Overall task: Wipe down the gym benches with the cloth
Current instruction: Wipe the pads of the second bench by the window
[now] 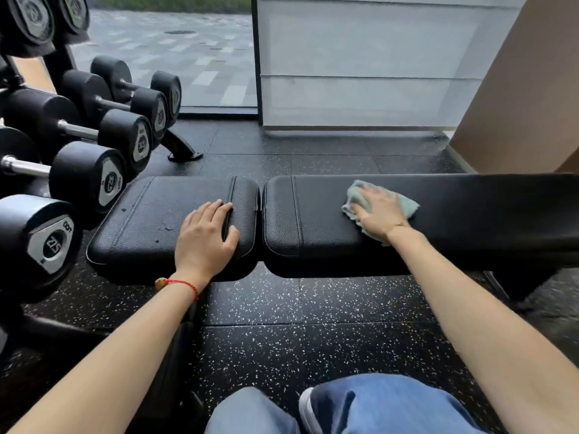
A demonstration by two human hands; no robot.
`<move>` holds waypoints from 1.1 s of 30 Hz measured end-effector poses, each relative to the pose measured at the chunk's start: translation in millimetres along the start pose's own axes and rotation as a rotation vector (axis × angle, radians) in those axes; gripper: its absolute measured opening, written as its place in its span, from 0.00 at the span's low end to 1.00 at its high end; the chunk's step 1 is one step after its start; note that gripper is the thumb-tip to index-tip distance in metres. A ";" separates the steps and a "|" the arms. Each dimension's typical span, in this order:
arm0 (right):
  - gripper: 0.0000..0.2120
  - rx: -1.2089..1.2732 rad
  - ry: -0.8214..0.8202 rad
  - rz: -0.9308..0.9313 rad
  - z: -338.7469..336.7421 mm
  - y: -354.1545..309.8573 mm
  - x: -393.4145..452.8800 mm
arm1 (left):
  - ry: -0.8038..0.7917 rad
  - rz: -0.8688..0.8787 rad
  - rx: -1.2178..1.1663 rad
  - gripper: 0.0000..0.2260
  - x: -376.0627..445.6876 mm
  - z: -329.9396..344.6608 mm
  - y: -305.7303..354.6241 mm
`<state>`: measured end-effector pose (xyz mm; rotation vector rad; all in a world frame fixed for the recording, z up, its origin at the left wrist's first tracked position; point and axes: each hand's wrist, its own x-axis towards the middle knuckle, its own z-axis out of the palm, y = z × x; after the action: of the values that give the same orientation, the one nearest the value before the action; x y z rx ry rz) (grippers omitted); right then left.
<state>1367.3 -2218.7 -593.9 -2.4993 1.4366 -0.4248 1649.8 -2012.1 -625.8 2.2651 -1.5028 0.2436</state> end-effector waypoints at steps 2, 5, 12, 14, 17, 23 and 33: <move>0.24 0.019 -0.078 -0.140 17.0 -35.0 -8.8 | -0.021 -0.006 -0.004 0.29 2.4 -0.1 0.3; 0.24 0.085 -0.114 -0.326 21.6 -60.7 -52.0 | -0.079 -0.040 -0.035 0.30 5.6 -2.2 4.6; 0.21 0.114 0.036 -0.216 -34.6 67.0 -83.4 | -0.030 0.042 -0.186 0.26 2.8 4.9 88.1; 0.20 0.125 0.058 -0.049 -53.5 106.1 -61.5 | -0.047 0.051 -0.212 0.27 8.9 10.9 117.2; 0.20 0.080 0.029 0.085 -58.6 132.2 -13.7 | -0.062 0.063 -0.194 0.27 22.4 24.7 150.0; 0.26 0.069 -0.145 -0.297 -32.5 97.0 -16.5 | -0.108 -0.060 -0.106 0.26 41.7 51.7 177.3; 0.22 0.017 -0.077 -0.091 -40.4 142.7 78.7 | -0.014 -0.084 -0.064 0.26 37.2 58.5 177.0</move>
<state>1276.0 -2359.7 -593.4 -2.5453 1.2899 -0.3517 1498.8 -2127.6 -622.7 2.2773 -1.3976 0.1530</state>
